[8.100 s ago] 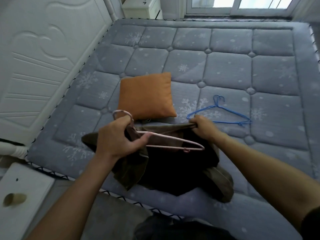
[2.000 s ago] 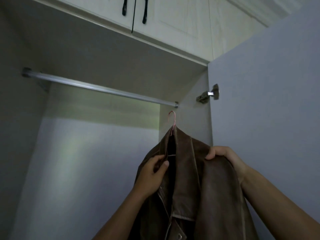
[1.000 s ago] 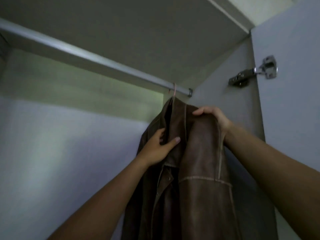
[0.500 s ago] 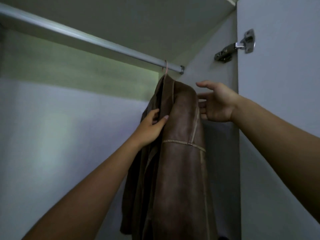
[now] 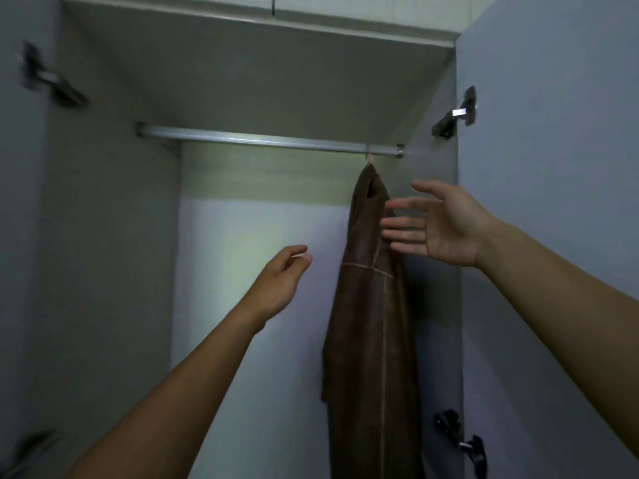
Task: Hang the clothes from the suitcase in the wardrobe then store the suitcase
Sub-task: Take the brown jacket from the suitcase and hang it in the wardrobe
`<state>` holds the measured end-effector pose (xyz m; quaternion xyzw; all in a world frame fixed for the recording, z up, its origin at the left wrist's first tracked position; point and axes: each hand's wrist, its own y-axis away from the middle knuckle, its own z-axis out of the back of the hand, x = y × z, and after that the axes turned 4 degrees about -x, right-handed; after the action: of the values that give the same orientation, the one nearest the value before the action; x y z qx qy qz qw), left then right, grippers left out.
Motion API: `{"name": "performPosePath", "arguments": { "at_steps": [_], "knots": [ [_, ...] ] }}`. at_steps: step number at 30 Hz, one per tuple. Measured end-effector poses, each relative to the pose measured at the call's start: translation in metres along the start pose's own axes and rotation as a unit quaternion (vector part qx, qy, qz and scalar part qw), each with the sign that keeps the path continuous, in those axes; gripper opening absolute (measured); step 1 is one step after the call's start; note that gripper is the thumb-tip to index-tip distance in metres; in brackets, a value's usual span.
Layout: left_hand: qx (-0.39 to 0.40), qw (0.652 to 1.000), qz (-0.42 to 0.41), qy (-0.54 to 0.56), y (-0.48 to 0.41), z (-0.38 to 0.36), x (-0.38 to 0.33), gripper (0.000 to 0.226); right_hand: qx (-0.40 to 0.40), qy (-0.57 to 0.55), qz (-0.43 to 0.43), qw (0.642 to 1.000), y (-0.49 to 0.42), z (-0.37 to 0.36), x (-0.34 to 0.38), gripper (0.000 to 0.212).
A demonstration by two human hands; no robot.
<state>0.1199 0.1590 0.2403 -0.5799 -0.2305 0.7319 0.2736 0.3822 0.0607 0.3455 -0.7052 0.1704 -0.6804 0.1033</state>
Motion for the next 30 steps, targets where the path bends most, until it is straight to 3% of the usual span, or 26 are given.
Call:
{"name": "performPosePath", "arguments": {
  "at_steps": [5,10,16,22,25,30],
  "knots": [
    [-0.052,0.996,0.065,0.032,0.067,0.078,-0.014,0.03,0.075,-0.055,-0.023,0.995,0.004,-0.045,-0.035,0.054],
    [-0.123,0.986,0.111,0.027,0.135,0.157,-0.048,0.034,0.158,-0.118,-0.035,0.98,0.02,-0.117,-0.062,0.052],
    [-0.185,0.977,0.1,-0.043,0.206,0.247,-0.099,0.039,0.251,-0.161,-0.036,0.954,0.048,-0.217,-0.063,0.053],
    [-0.167,0.983,0.075,-0.015,0.285,0.323,-0.163,0.055,0.361,-0.206,-0.023,0.909,0.099,-0.322,-0.038,0.062],
    [-0.201,0.978,0.049,0.023,0.326,0.362,-0.197,0.055,0.406,-0.217,-0.007,0.888,0.134,-0.37,-0.019,0.063],
    [-0.291,0.956,0.039,-0.015,0.417,0.445,-0.242,0.054,0.468,-0.211,0.025,0.858,0.212,-0.452,0.01,0.065]
  ]
}}
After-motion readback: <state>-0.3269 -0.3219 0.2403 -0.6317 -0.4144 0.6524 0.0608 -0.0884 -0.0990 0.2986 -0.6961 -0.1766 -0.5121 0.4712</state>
